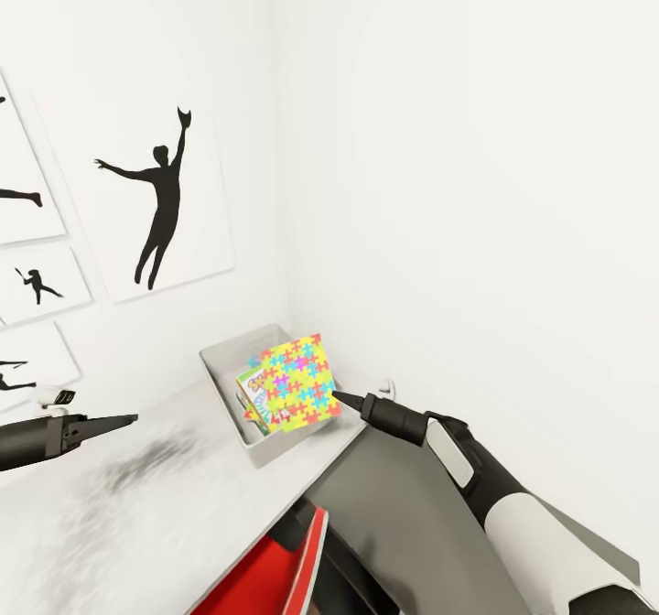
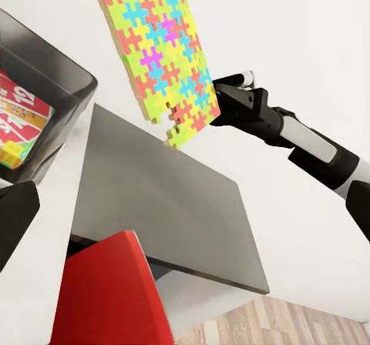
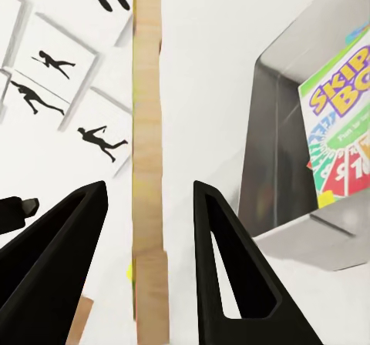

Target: Put all the toys in the child's room - the three board games (two on the bed and one on the table), the two jigsaw puzzles on the table, and the tennis ball on the table - inside the toy box on the table in the child's room.

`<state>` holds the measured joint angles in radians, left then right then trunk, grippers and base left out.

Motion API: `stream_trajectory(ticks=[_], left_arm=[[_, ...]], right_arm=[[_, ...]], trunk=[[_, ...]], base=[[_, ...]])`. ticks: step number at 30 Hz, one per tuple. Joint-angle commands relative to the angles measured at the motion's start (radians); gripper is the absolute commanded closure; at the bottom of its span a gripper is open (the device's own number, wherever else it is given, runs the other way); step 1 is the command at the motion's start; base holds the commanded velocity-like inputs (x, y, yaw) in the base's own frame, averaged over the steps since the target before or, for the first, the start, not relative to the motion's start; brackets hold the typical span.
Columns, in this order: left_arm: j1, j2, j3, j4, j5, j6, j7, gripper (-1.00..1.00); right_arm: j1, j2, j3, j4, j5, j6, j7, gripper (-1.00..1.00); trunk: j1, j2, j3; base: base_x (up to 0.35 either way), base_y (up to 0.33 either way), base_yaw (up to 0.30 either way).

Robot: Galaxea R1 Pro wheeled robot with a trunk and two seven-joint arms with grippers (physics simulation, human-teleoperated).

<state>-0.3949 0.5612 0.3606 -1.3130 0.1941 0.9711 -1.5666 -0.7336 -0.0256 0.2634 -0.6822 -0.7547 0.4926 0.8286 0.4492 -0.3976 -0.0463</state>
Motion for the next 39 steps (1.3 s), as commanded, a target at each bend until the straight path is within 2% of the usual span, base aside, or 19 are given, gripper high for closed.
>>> stream_trajectory(ticks=[1, 18, 25, 29, 33, 39], left_arm=[[-0.001, 0.000, 0.000, 0.000, -0.001, 0.011, -0.004, -1.00], [-0.001, 0.000, 0.001, 0.000, -0.001, 0.011, -0.004, -1.00], [-0.001, 0.000, 0.000, 0.000, 0.000, 0.011, -0.004, -1.00], [-0.001, 0.000, 0.000, 0.000, 0.000, 0.011, -0.004, -1.00], [0.000, 0.000, 0.000, 0.000, 0.000, 0.011, -0.004, -1.00], [0.001, 0.000, 0.000, 0.000, 0.000, 0.011, -0.004, -1.00]], right_arm=[[-0.001, -0.001, 0.004, 0.000, -0.011, 0.007, -0.002, 1.00], [-0.005, -0.001, 0.004, -0.009, -0.009, 0.020, -0.009, 1.00], [-0.090, 0.021, 0.004, -0.008, -0.011, 0.125, -0.118, 1.00], [-0.177, 0.054, 0.004, 0.002, -0.014, 0.187, -0.212, 1.00], [-0.218, 0.067, 0.003, 0.006, -0.015, 0.208, -0.252, 1.00], [-0.254, 0.107, 0.002, 0.008, -0.016, 0.216, -0.320, 1.00]], trunk=[[0.001, -0.002, -0.002], [0.001, -0.002, -0.002], [0.001, -0.002, -0.002], [0.001, -0.002, -0.002], [0.001, -0.002, -0.002], [0.001, -0.002, -0.002]], base=[[0.035, 0.017, 0.000], [0.003, 0.001, 0.000], [0.000, 0.000, 0.000], [0.000, 0.000, 0.000], [0.000, 0.000, 0.000], [0.000, 0.000, 0.000]])
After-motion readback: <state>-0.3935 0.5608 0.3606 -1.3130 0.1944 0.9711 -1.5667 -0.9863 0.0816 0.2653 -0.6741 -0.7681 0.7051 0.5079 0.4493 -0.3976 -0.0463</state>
